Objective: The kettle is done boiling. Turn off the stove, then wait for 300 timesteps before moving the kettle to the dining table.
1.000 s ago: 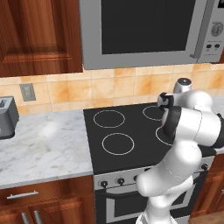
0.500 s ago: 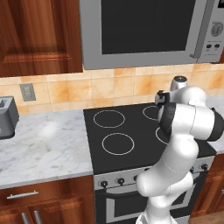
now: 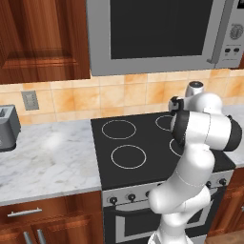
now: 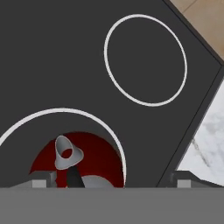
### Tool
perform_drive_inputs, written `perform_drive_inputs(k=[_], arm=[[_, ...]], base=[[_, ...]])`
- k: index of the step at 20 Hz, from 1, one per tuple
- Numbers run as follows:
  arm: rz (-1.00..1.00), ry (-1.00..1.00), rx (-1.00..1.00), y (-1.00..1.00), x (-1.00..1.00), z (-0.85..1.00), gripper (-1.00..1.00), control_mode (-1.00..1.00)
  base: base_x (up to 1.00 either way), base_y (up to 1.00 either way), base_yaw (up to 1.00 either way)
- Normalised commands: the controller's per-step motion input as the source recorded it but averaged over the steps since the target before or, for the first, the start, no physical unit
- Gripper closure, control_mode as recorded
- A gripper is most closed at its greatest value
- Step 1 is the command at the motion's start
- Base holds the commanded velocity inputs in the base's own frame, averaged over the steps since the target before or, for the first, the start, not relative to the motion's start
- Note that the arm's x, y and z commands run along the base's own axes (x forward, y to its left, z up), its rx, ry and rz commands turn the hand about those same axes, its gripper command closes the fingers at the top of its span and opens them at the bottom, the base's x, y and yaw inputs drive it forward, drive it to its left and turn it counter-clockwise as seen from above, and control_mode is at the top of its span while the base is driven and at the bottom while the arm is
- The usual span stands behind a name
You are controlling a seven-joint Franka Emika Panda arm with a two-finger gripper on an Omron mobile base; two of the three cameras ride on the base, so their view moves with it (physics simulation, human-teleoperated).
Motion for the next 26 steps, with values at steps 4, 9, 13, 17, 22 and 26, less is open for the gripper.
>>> perform_drive_inputs(k=[4,9,13,17,22,26], arm=[[0.0,0.0,0.0,-0.15,-0.18,-0.13,-1.0,-1.0],[0.0,0.0,0.0,-0.09,-0.05,-0.15,-1.0,-1.0],[0.0,0.0,0.0,0.0,0.0,-0.16,-1.0,-1.0],[0.0,0.0,0.0,0.0,0.0,-0.18,1.0,-1.0],[0.0,0.0,0.0,-0.08,-0.13,-0.14,1.0,-1.0],[0.0,0.0,0.0,-0.03,-0.06,-0.12,1.0,-1.0]], base=[[0.0,0.0,0.0],[0.0,0.0,0.0],[0.0,0.0,0.0],[0.0,0.0,0.0],[0.0,0.0,0.0],[0.0,0.0,0.0]])
